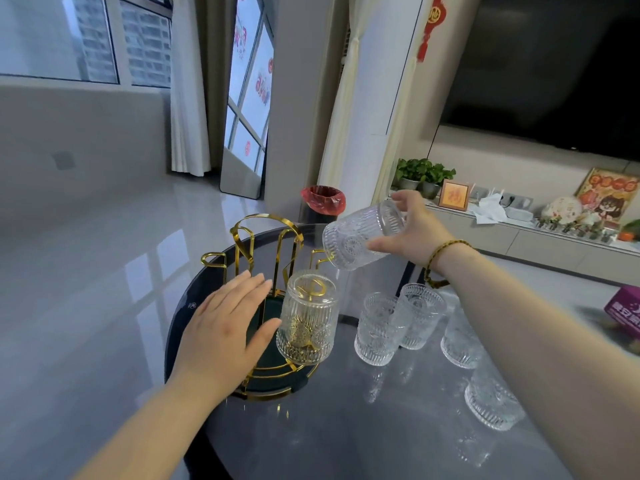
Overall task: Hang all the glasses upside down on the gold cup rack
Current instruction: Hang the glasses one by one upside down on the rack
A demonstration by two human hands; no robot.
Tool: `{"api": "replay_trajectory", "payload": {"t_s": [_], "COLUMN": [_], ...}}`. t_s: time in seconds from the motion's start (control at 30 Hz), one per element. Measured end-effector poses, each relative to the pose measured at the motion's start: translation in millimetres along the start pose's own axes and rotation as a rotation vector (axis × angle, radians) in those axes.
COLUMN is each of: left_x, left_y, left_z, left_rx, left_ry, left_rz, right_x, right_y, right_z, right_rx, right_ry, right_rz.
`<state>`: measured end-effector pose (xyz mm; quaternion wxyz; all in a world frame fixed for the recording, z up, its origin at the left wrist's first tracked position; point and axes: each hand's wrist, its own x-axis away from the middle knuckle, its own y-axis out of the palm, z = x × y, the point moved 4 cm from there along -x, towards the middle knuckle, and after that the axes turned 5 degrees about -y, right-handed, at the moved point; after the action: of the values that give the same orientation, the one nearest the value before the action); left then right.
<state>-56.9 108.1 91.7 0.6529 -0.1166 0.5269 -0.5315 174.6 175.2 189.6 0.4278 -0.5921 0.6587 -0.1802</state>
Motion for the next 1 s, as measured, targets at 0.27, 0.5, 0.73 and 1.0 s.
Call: {"api": "replay_trajectory", "payload": {"t_s": [0.27,0.5,0.73,1.0], "left_x": [-2.4,-3.3,-3.9,-4.3], "left_y": [1.4,1.5,4.3,7.5], "left_z": [-2.2,-3.8,-4.7,-6.6], "left_rx": [-0.001,0.019,0.030,0.038], "left_ry": [0.015,-0.011,-0.019,-0.027], "left_rz": [0.019,0.069,0.081,0.072], "right_x": [-31.9,-34.4,-29.3,-31.5], "right_y": [26.9,66.2,87.0,93.0], "right_z": [-10.4,-13.8,-11.8,-9.7], "right_rx": [0.093,0.202,0.297,0.258], "right_ry": [-0.098,-0.150,-0.183,-0.159], "right_rz": [-0.206,-0.388,-0.484,-0.484]}}
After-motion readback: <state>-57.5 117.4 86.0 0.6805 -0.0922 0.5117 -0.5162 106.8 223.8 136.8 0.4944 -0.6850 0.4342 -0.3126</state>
